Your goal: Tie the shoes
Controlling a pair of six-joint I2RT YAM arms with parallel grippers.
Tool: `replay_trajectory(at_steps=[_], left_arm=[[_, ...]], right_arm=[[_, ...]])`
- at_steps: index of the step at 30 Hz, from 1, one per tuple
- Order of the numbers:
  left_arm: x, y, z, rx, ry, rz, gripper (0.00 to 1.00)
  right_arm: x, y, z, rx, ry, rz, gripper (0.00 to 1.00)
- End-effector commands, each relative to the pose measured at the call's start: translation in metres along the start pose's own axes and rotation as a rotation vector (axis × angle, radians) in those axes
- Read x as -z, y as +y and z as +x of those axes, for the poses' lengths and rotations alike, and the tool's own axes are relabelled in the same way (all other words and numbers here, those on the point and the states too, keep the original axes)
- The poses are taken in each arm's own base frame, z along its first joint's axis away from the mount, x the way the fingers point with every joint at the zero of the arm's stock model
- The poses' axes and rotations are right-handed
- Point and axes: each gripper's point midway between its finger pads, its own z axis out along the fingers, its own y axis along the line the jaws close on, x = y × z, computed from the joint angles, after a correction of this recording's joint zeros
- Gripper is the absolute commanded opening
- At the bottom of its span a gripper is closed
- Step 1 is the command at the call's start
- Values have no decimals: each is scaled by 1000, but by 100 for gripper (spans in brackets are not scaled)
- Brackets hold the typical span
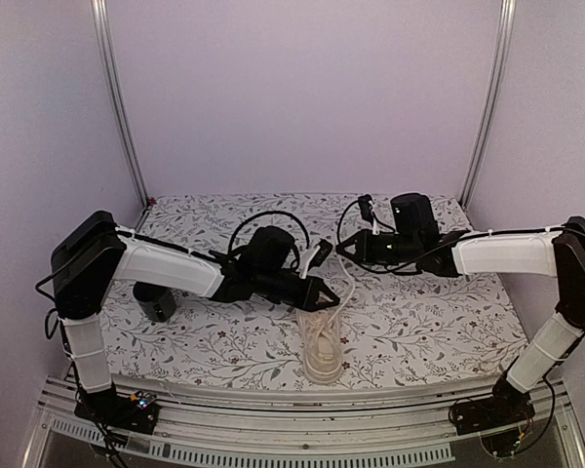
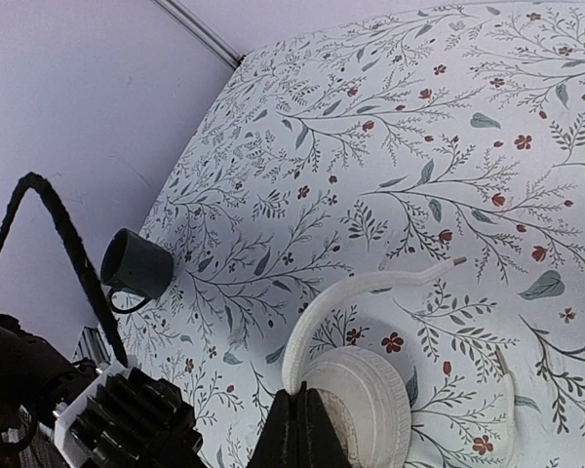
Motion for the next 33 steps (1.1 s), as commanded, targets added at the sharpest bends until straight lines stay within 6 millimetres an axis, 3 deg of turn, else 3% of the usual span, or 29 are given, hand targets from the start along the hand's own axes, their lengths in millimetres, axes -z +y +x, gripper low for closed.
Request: replay_trajectory(at_steps=[1, 19, 22, 33], left_arm=[[16, -16, -28, 8, -100, 83, 0], [0, -8, -21, 47, -50, 106, 12], [-12, 7, -8, 74, -14, 79, 14], [-14, 18, -12, 64, -30, 11, 16]], right_arm=[[-11, 11, -8, 33, 5, -69, 2], [-17, 19, -13, 8, -4, -120, 2], [-17, 22, -16, 9, -10, -130, 2], [-15, 29, -19, -4, -9, -156, 2]])
